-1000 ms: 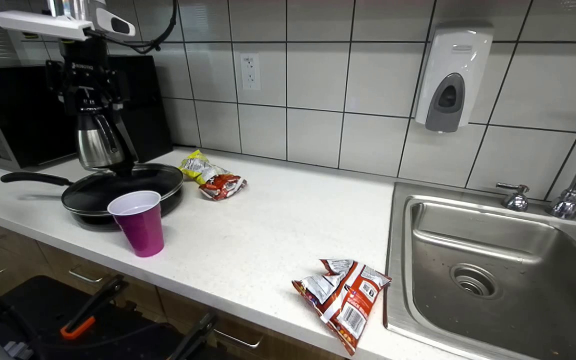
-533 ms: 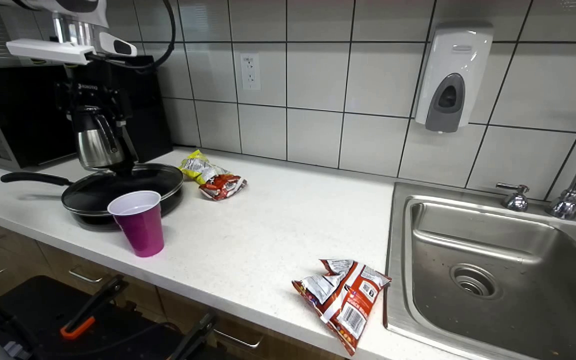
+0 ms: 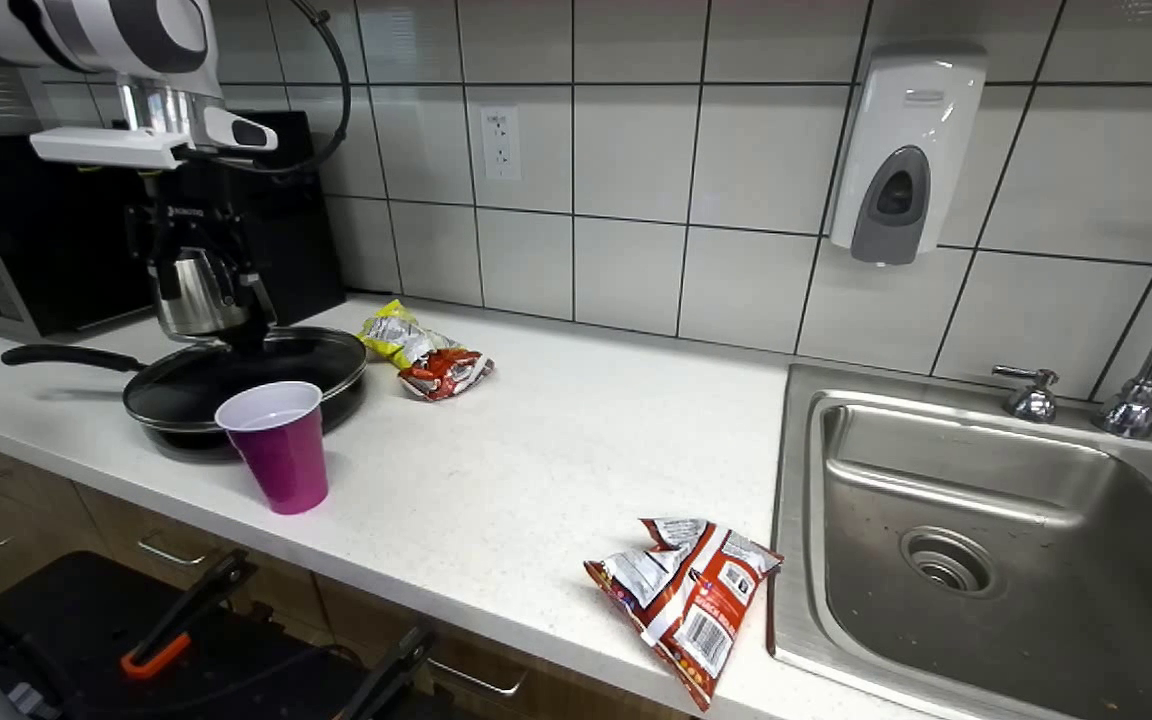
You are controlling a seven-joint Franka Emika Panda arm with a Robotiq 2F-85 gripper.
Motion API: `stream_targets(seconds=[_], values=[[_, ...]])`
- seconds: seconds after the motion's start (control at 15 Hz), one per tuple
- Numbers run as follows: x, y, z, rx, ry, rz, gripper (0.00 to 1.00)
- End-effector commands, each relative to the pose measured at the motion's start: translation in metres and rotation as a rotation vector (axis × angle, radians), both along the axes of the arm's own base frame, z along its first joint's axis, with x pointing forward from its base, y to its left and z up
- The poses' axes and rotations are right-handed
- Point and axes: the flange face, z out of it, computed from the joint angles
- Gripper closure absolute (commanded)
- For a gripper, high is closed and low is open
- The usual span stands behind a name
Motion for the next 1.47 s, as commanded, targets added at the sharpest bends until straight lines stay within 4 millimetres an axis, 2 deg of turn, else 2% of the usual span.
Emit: stream_targets(seconds=[0.0, 0.87, 1.4], values=[[0.010, 0.010, -0.009, -0.008, -0.018, -0.019, 0.00], [0.032, 0.021, -0.050, -0.028, 0.026, 0.001, 0.00], [0.044, 0.026, -0.060, -0.036, 0.036, 0.005, 0.00]])
